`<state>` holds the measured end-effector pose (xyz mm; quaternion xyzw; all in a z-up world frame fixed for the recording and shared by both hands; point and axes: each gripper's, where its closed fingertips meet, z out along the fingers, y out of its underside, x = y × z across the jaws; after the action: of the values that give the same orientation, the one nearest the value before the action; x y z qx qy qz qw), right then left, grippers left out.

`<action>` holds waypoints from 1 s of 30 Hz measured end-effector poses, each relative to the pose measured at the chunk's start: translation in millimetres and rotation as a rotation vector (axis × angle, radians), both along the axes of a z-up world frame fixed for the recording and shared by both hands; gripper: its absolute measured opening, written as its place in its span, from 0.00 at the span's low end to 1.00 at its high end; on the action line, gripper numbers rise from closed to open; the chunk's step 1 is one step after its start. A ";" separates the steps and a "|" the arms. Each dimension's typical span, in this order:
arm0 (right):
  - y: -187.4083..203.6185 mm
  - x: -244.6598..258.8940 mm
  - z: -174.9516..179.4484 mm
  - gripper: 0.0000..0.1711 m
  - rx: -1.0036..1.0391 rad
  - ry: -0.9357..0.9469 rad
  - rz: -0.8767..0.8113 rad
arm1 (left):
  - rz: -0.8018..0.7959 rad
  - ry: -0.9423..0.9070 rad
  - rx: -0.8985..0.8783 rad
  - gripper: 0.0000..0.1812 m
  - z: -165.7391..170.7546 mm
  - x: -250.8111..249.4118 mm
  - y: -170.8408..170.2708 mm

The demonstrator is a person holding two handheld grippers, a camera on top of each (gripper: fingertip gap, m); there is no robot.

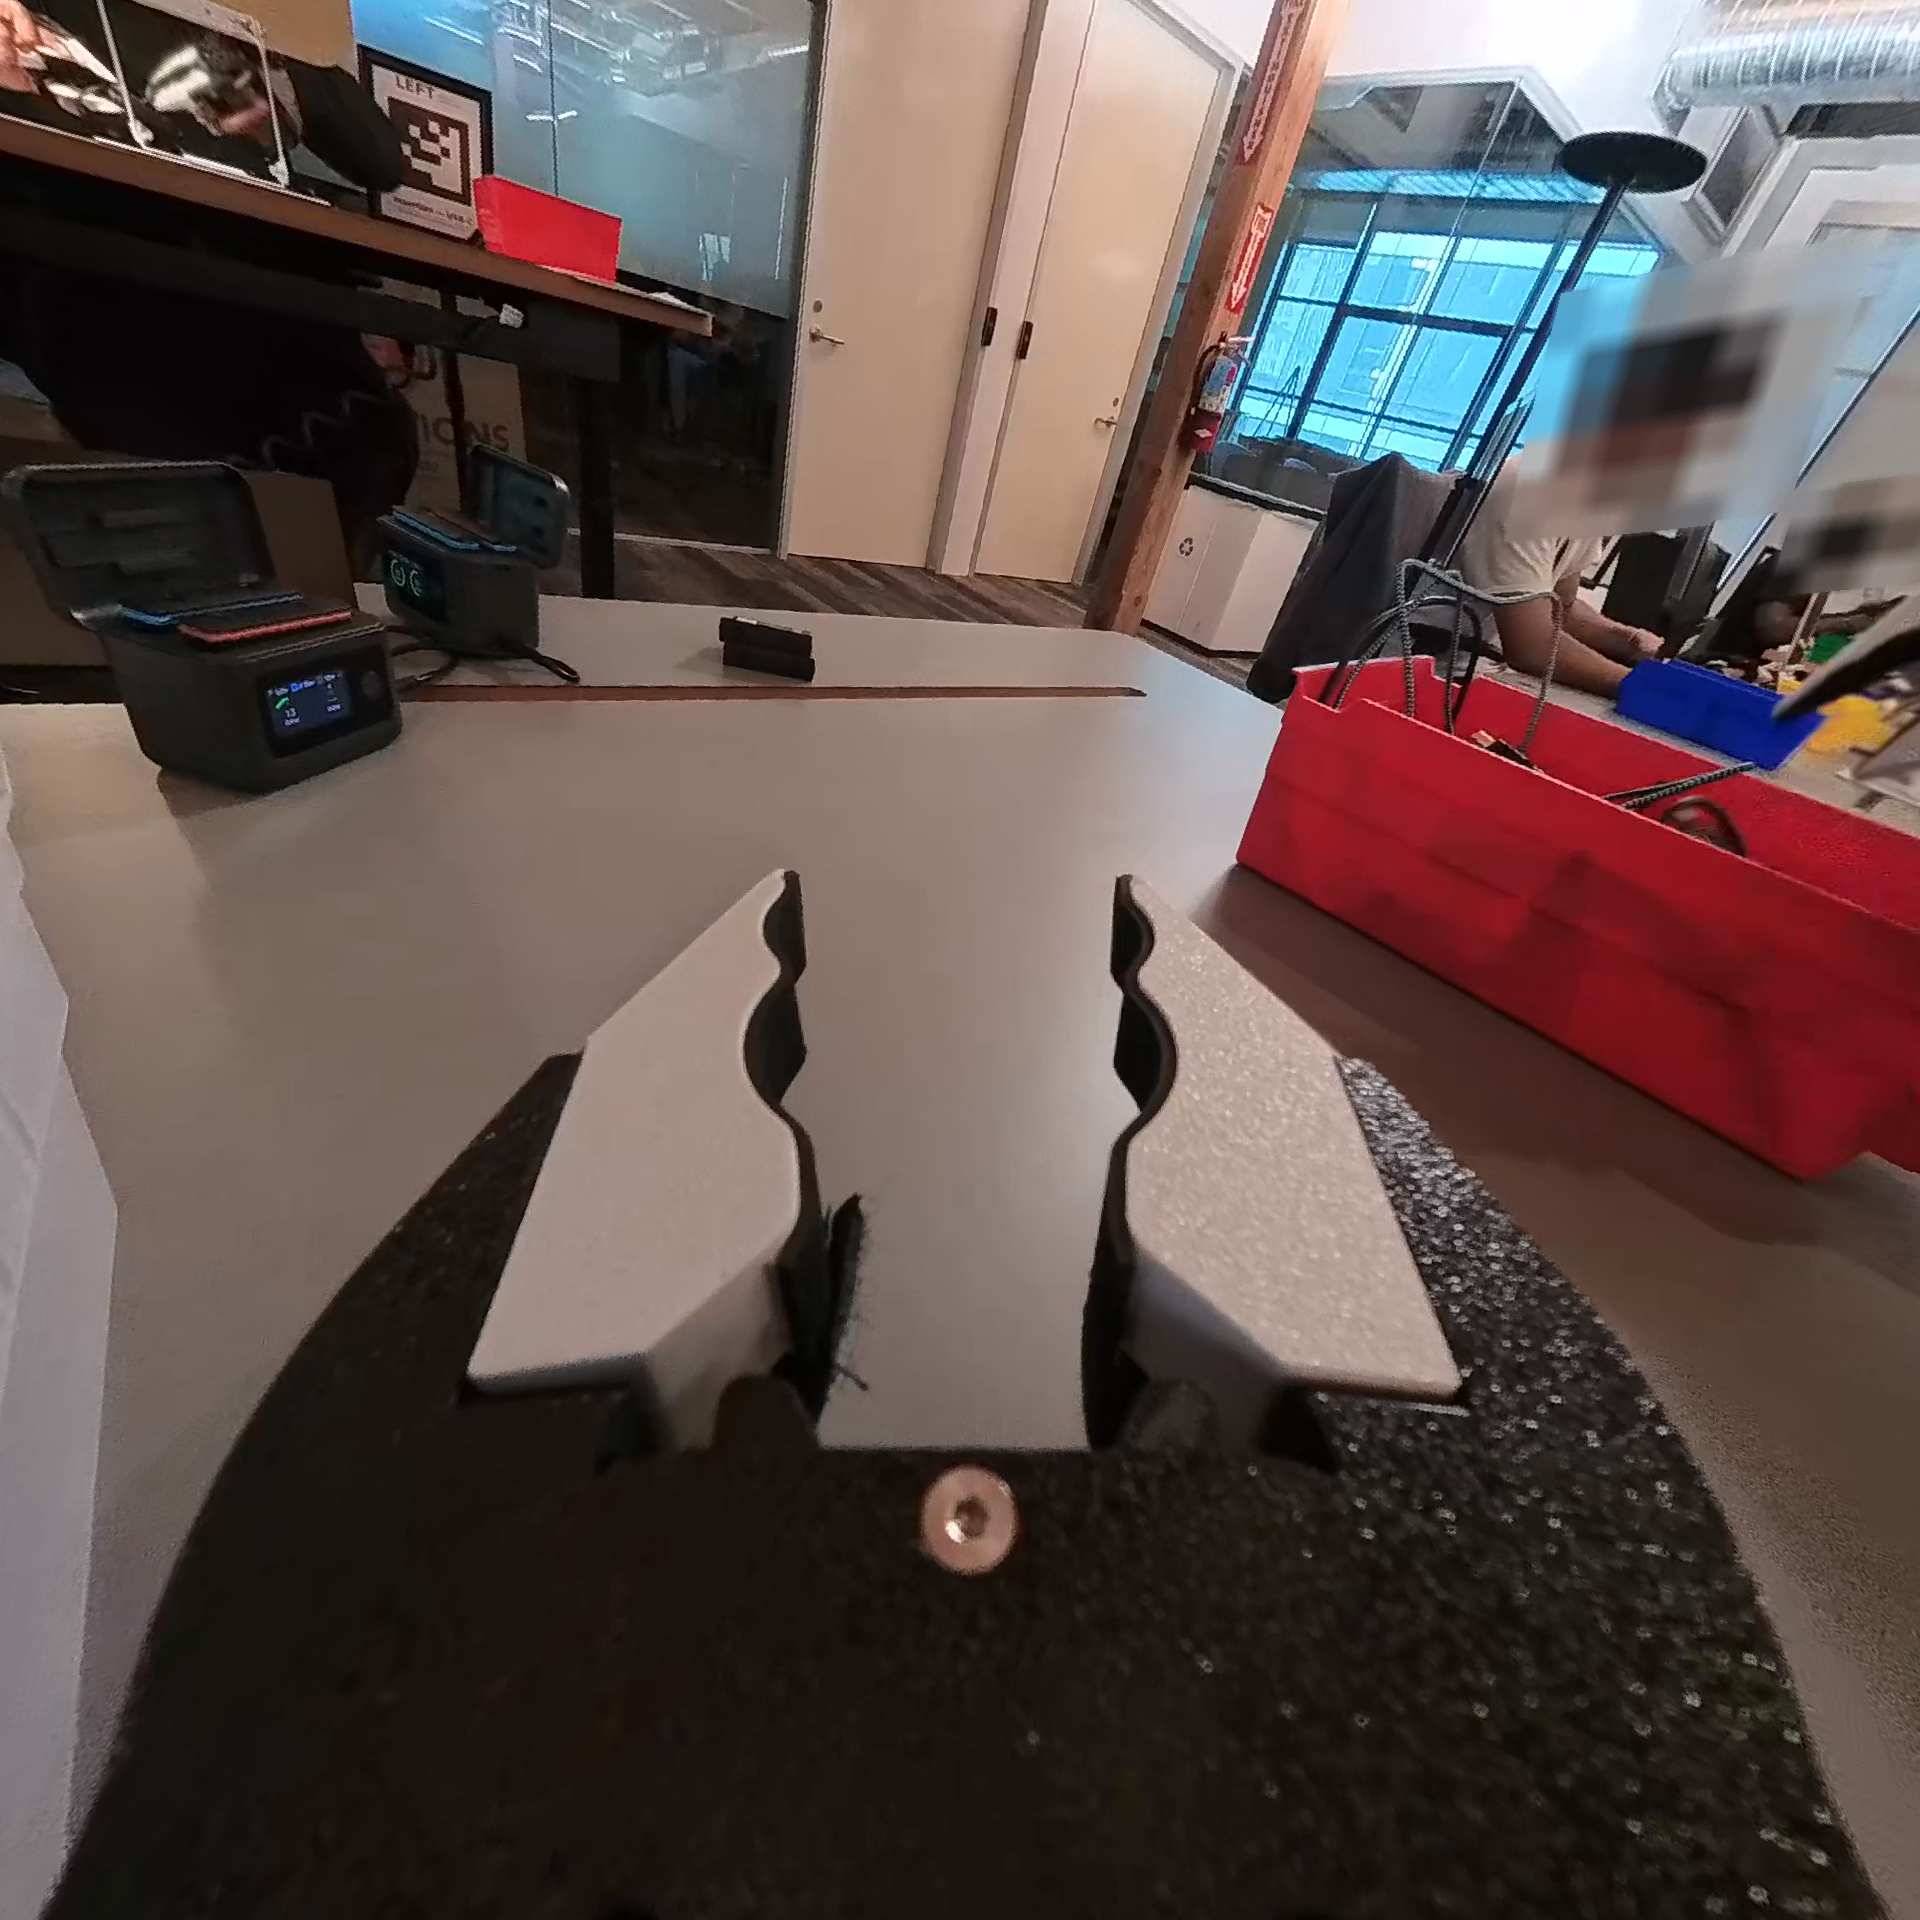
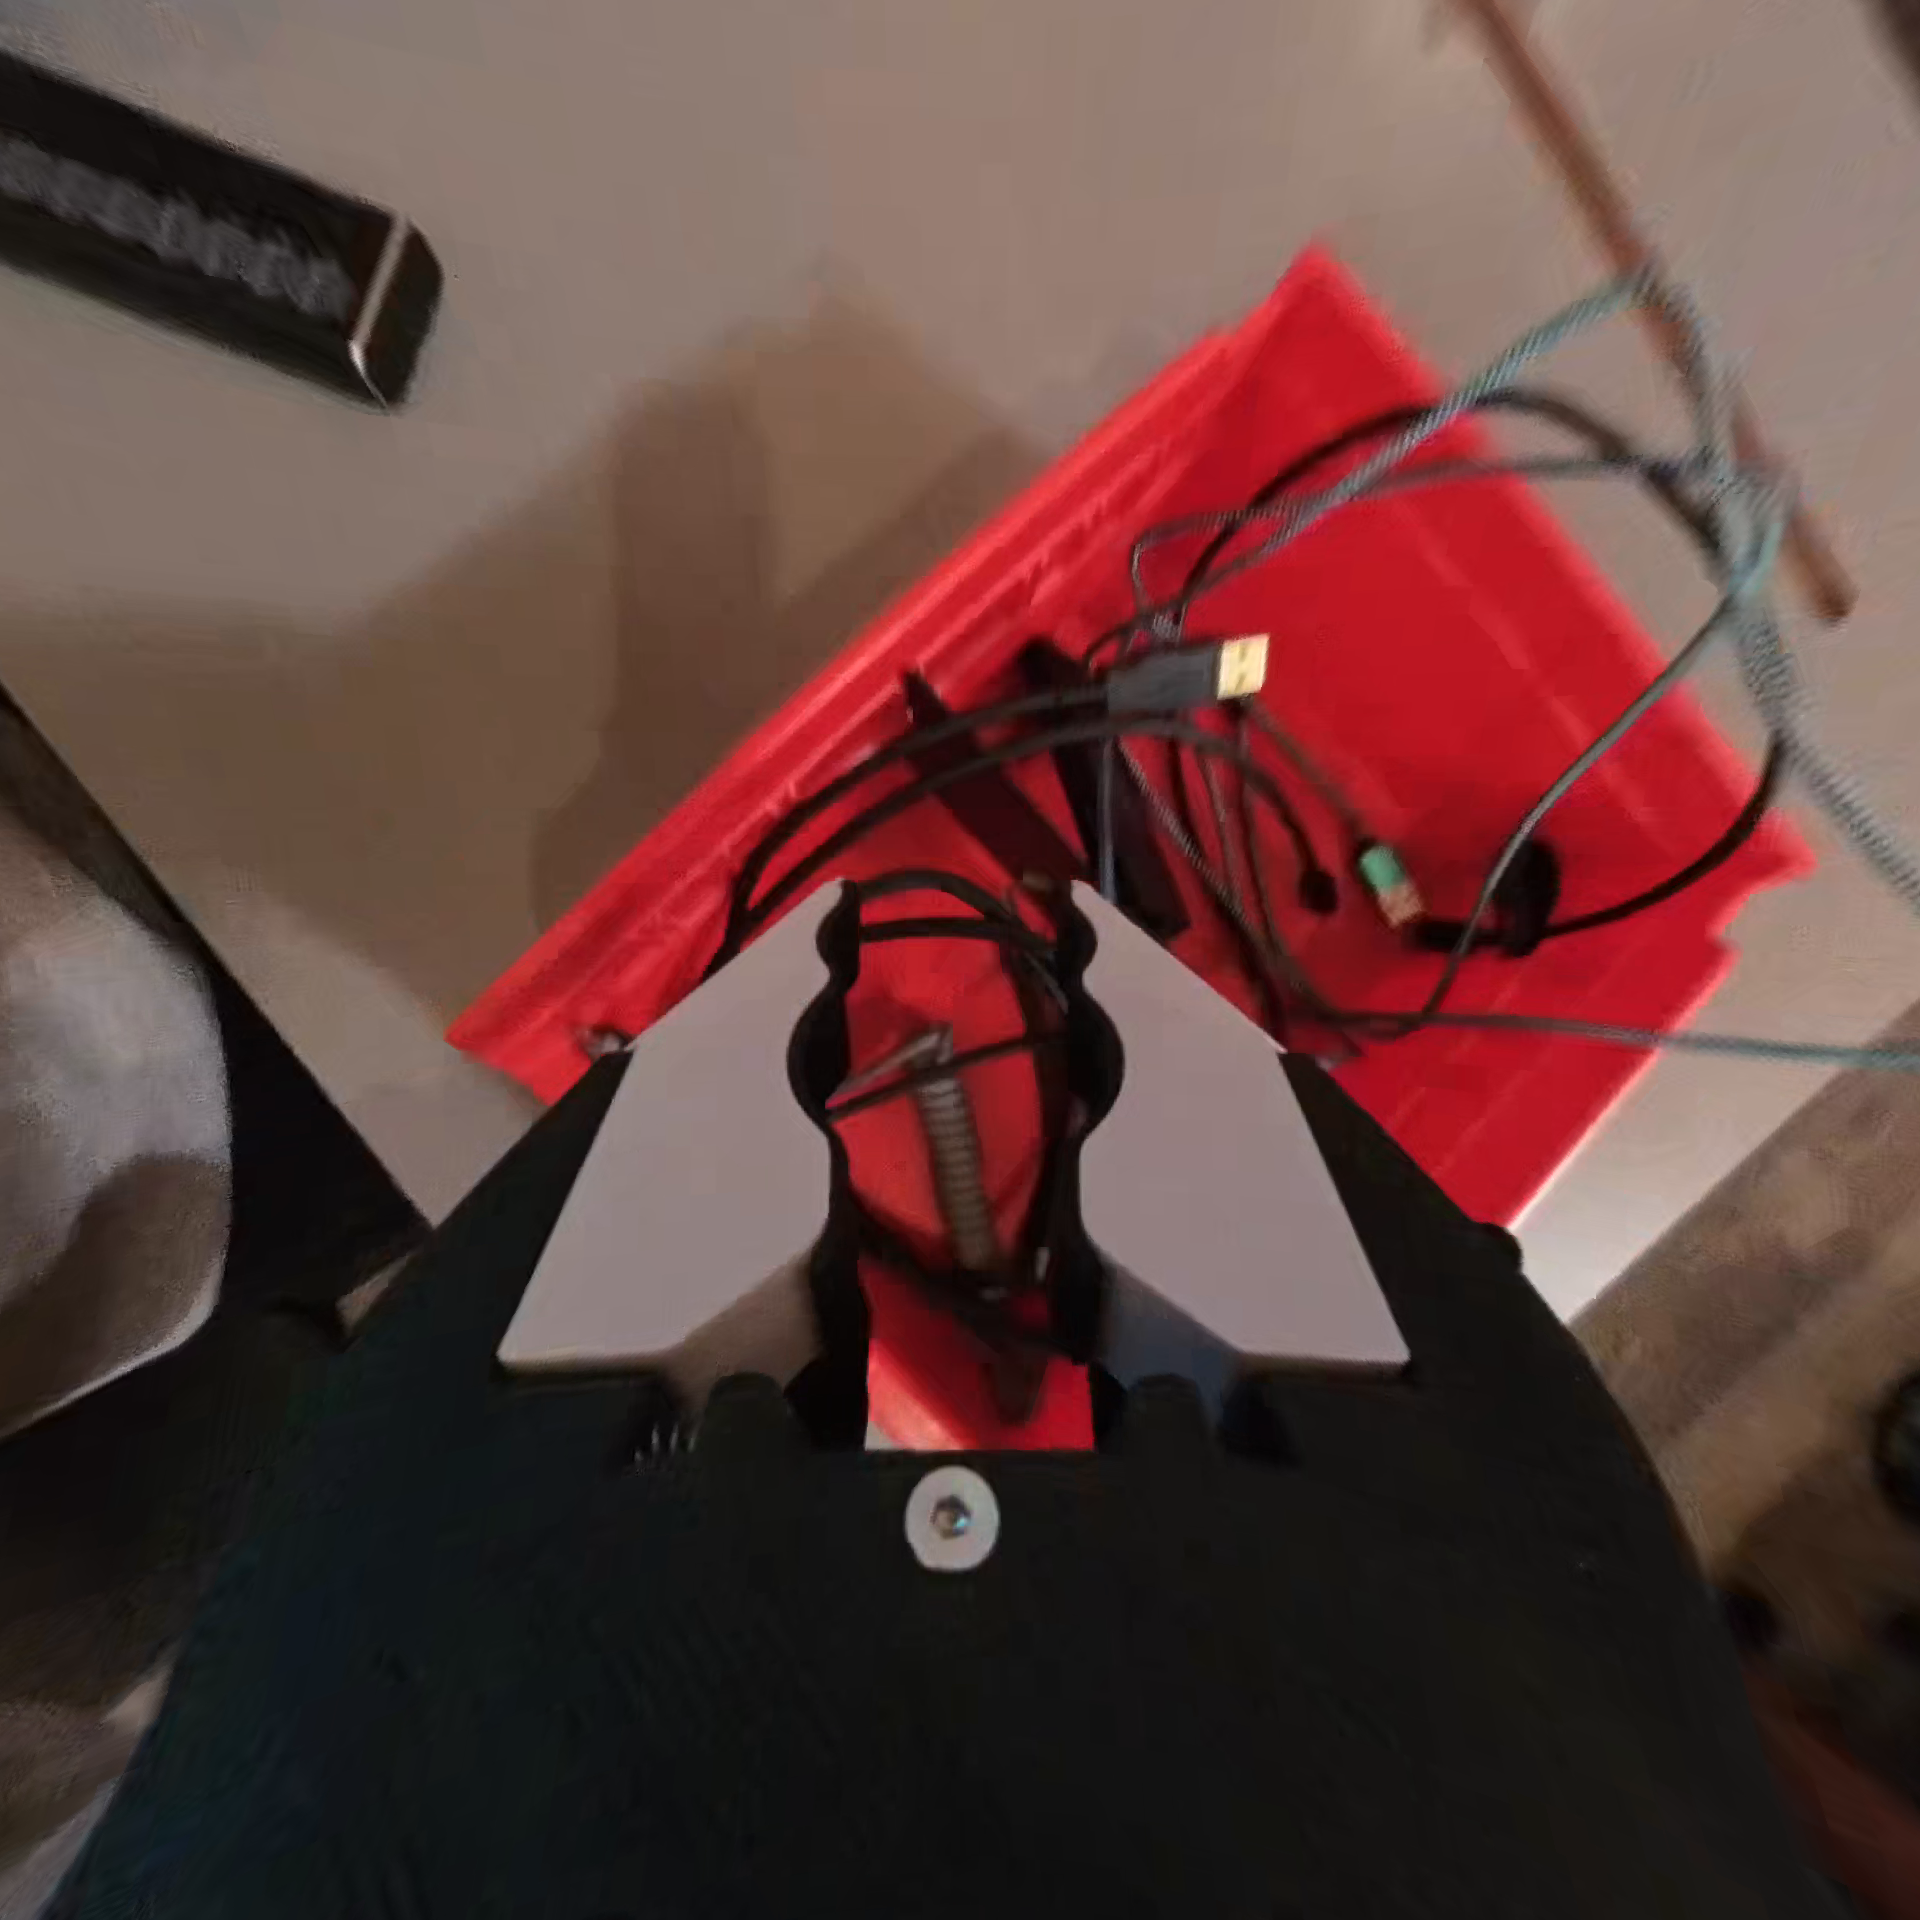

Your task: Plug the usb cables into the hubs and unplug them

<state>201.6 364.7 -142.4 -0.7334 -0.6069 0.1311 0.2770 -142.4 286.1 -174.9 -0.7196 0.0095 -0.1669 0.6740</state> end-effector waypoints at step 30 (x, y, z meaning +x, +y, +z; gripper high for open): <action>-1.4 63.3 -23.5 0.07 0.059 -0.091 -0.476 | -0.010 -0.013 -0.002 0.31 0.7 1.3 0.2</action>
<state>264.8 363.3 -165.9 -0.8526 -0.4322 0.0110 0.2936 -141.1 286.3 -174.3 -0.7192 0.0085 -0.1748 0.6724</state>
